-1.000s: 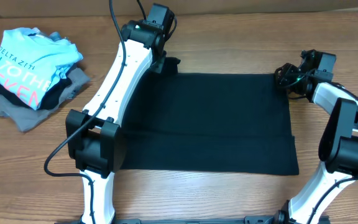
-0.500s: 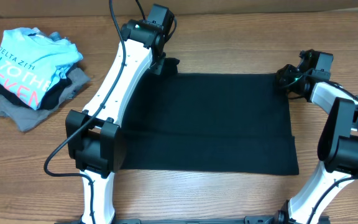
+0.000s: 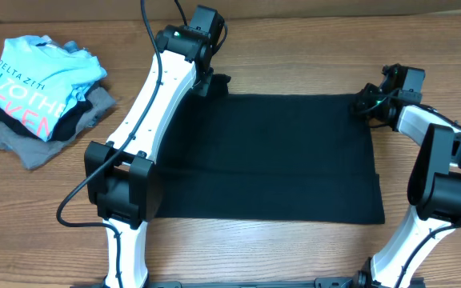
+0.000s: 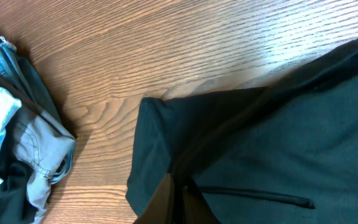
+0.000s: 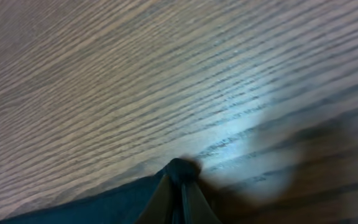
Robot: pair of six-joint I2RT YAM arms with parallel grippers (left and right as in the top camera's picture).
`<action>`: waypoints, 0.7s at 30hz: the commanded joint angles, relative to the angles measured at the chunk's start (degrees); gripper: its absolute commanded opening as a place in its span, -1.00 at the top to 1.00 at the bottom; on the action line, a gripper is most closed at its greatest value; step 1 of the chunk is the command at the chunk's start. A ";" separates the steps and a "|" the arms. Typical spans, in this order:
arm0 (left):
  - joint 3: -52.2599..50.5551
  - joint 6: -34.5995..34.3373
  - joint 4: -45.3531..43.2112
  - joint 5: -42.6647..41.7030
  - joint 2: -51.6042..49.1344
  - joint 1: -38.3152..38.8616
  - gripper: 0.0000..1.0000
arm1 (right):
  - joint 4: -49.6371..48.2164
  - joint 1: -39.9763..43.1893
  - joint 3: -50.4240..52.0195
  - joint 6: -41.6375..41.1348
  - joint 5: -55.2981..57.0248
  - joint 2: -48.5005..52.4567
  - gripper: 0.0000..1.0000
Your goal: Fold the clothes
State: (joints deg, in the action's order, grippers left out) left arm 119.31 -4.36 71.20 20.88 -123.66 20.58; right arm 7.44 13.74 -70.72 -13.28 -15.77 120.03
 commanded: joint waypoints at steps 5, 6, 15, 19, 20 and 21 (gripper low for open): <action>1.62 -0.85 0.76 1.42 3.85 -0.37 0.92 | 2.27 1.49 -1.46 0.26 -1.42 -4.04 0.92; 1.62 -0.85 0.76 2.08 4.48 -0.39 0.92 | 2.89 1.62 -1.46 0.24 -1.46 -5.11 0.92; 1.62 0.04 5.09 2.86 7.32 -0.85 0.92 | 12.26 1.73 -1.46 0.24 -1.44 -14.34 0.92; 1.62 -0.44 8.24 3.08 7.34 -0.94 0.92 | 16.81 1.77 -1.46 0.11 -1.42 -17.92 0.92; 1.62 -0.68 9.18 3.08 7.34 -1.01 0.92 | 18.32 1.77 -1.46 -0.22 -1.42 -18.73 0.92; 1.62 -1.07 10.49 3.08 7.34 -1.09 0.92 | 20.22 1.77 -1.46 -0.20 -1.42 -19.58 0.92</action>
State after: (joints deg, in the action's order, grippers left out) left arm 119.79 -4.38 80.18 22.79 -117.54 20.10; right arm 25.89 15.03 -71.05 -13.32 -17.17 103.72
